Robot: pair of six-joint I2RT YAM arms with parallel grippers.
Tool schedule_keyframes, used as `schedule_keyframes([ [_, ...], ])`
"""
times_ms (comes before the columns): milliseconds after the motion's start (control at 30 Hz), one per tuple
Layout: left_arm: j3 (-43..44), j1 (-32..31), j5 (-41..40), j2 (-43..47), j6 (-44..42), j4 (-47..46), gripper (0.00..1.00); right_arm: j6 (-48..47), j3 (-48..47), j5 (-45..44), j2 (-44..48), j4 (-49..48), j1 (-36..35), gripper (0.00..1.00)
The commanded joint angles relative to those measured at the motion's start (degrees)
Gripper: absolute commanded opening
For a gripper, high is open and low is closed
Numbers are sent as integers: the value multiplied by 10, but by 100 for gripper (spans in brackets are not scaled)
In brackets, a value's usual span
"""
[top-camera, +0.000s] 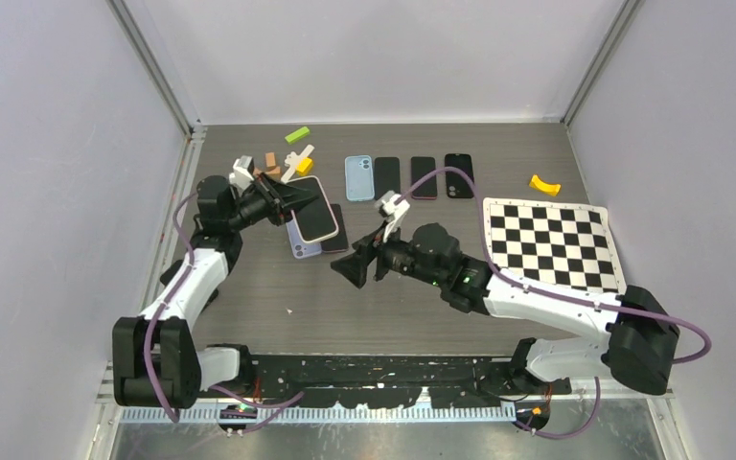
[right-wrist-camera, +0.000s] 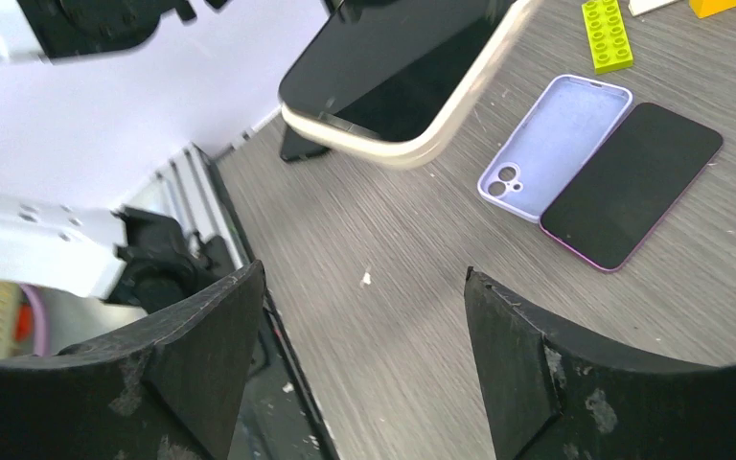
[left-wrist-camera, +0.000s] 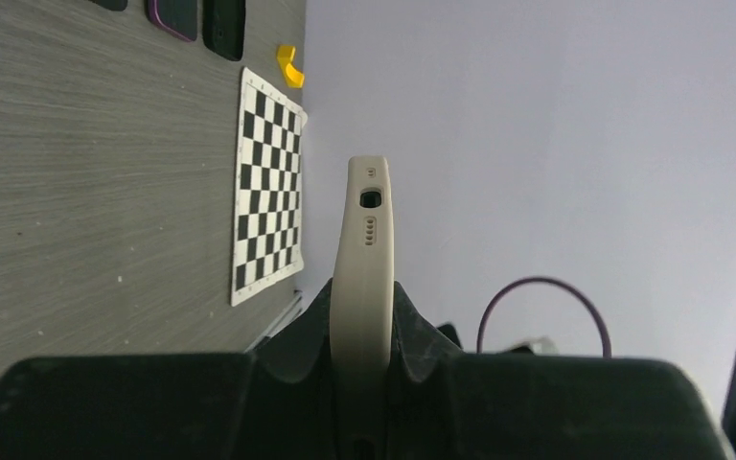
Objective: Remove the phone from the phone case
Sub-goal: Remove the phone case from the phone.
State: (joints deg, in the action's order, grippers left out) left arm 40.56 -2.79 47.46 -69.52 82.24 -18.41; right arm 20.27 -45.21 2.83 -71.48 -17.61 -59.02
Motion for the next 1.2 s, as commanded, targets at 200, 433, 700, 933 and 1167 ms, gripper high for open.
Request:
schedule_keyframes([
  [200,90,6,95,81,-237,122,0,256,-14,174,4,-102,99,67],
  [433,103,6,105,94,-261,143,0,284,-44,232,-39,-137,101,42],
  [700,102,6,111,91,-243,121,0,302,-40,239,-57,-176,101,55],
  [933,101,6,119,93,-232,105,0,277,-76,251,-93,-113,101,41],
  [1167,101,5,114,81,-159,109,0,191,-94,344,-115,-68,99,16],
])
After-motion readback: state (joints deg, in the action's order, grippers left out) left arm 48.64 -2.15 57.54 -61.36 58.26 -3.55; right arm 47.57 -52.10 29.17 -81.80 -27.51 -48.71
